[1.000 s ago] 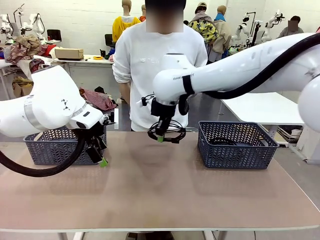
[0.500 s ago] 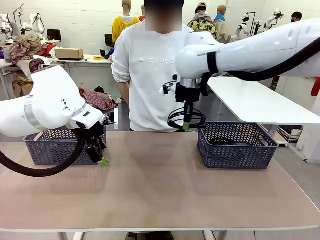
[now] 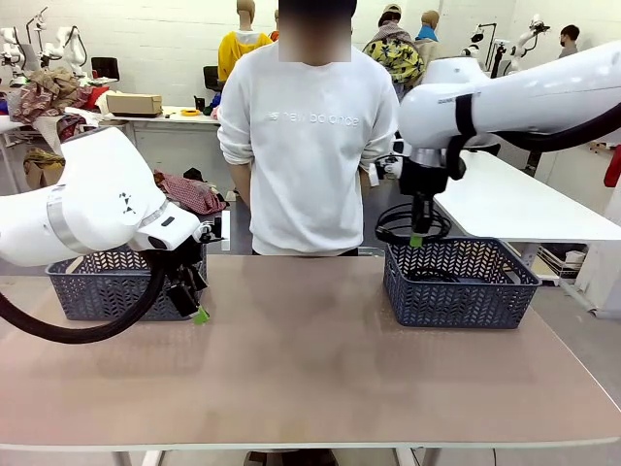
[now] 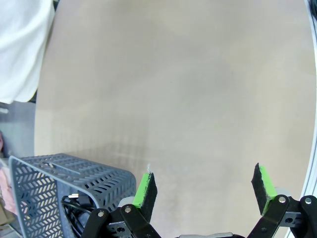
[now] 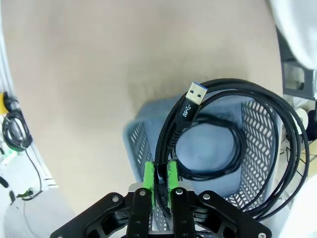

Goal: Organize the cables according to human instructions.
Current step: Pick up a bundle of cables and place it in the basket indicated by the human.

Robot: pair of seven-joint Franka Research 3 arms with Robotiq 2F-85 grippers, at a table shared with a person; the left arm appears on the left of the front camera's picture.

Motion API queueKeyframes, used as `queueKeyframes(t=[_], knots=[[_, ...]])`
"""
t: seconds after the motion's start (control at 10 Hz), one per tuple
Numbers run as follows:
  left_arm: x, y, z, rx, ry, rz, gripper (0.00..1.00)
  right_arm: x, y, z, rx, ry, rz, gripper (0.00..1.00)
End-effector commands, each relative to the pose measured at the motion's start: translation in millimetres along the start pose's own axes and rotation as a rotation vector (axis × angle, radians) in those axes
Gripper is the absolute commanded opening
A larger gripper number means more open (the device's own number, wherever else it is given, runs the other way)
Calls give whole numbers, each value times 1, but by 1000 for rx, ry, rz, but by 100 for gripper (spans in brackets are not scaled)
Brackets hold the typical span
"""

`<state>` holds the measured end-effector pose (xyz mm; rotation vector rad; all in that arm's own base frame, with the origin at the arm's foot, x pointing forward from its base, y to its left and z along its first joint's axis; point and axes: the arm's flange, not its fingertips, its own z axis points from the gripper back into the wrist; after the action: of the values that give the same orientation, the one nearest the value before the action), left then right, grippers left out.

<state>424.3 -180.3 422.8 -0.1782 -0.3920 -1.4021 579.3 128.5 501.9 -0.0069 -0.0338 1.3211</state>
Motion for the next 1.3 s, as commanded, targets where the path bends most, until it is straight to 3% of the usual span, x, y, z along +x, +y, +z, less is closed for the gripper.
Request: queueKeyframes(t=[0.0, 0.4, 1.2], knots=[[-1, 1, 2, 2, 0, 3, 100, -33, 4, -7, -27, -63, 46, 0], [-1, 1, 2, 2, 0, 3, 100, -81, -14, -29, -28, -121, 78, 0], [-1, 1, 2, 2, 0, 3, 100, -82, -30, -60, -11, -75, 91, 0]])
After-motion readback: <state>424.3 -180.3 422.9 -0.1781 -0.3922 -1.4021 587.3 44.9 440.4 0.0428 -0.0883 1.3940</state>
